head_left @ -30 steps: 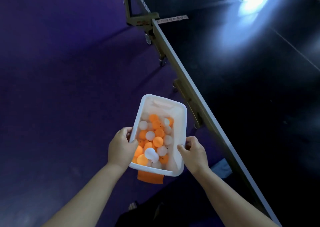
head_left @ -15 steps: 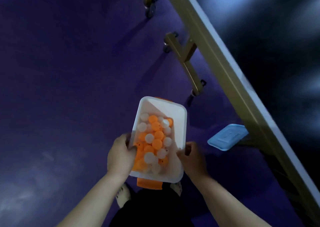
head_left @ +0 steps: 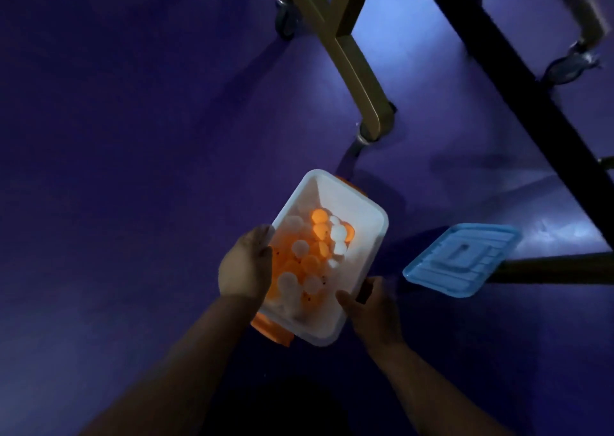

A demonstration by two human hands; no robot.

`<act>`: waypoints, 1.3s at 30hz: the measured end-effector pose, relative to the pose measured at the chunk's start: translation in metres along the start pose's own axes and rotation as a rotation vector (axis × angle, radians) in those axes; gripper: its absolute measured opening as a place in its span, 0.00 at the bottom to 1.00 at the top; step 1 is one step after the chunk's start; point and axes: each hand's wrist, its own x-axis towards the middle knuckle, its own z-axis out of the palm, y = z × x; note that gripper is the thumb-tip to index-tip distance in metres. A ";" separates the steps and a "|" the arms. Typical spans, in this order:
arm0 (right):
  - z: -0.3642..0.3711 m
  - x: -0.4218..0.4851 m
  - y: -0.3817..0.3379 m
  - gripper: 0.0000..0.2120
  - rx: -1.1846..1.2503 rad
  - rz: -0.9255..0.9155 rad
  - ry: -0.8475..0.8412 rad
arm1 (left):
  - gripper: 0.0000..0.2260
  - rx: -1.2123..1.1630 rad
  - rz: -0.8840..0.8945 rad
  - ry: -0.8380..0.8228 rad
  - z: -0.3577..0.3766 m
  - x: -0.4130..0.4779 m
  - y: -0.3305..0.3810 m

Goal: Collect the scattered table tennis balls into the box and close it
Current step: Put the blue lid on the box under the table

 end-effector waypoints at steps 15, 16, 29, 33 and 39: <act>0.048 0.073 0.072 0.10 0.065 -0.182 0.162 | 0.17 0.188 0.379 -0.084 0.060 0.086 -0.018; 0.049 0.074 0.074 0.10 0.060 -0.196 0.168 | 0.17 0.206 0.398 -0.088 0.061 0.086 -0.020; -0.061 0.063 0.159 0.10 0.113 -0.166 1.122 | 0.20 0.275 0.884 -0.014 0.096 0.031 0.056; -0.082 0.079 0.167 0.24 0.225 0.091 0.869 | 0.18 0.280 0.875 -0.081 0.100 0.018 0.061; -0.097 0.104 0.164 0.19 0.425 0.075 0.665 | 0.17 0.279 0.829 -0.137 0.091 0.013 0.050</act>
